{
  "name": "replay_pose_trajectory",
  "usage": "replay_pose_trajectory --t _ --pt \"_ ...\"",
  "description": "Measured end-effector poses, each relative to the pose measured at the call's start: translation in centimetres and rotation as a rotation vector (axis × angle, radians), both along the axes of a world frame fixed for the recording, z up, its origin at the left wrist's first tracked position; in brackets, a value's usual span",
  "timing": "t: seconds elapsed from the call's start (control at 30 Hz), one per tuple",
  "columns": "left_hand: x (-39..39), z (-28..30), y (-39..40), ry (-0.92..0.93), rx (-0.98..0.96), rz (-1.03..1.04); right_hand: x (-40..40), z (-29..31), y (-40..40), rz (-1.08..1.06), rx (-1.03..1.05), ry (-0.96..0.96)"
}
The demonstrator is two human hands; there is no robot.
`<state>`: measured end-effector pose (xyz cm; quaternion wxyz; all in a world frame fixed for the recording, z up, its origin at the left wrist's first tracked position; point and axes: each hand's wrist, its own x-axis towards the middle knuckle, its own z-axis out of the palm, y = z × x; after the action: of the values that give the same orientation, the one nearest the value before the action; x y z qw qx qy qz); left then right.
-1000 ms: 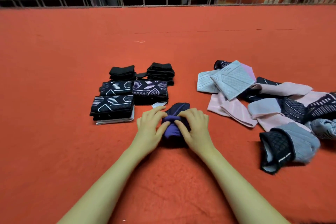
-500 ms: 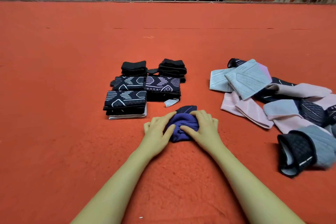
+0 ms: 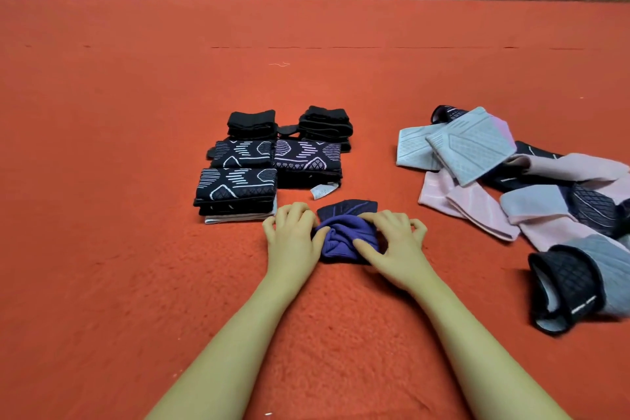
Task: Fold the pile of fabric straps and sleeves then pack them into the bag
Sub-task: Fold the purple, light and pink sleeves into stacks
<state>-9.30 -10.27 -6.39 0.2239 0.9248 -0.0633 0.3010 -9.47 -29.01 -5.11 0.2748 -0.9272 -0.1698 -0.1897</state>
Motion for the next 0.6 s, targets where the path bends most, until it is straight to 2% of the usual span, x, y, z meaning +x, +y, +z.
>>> replay_pose_trajectory --t 0.1,0.2,0.4,0.47,0.6 --pt "0.3 0.0 -0.1 0.0 -0.013 0.029 0.4 1.0 -1.5 0.112 -0.034 0.101" --pt "0.2 0.0 -0.2 0.051 -0.014 0.055 1.1 1.3 -1.6 0.126 -0.044 0.133" --pt "0.1 -0.3 0.2 0.025 -0.075 0.022 1.3 -0.2 0.2 -0.035 0.041 -0.013" --pt "-0.1 -0.4 0.1 0.0 -0.083 -0.005 1.5 -0.5 0.4 -0.099 0.01 -0.089" --pt "-0.7 -0.4 -0.3 0.001 -0.05 -0.092 2.2 -0.9 0.7 -0.22 -0.045 -0.095"
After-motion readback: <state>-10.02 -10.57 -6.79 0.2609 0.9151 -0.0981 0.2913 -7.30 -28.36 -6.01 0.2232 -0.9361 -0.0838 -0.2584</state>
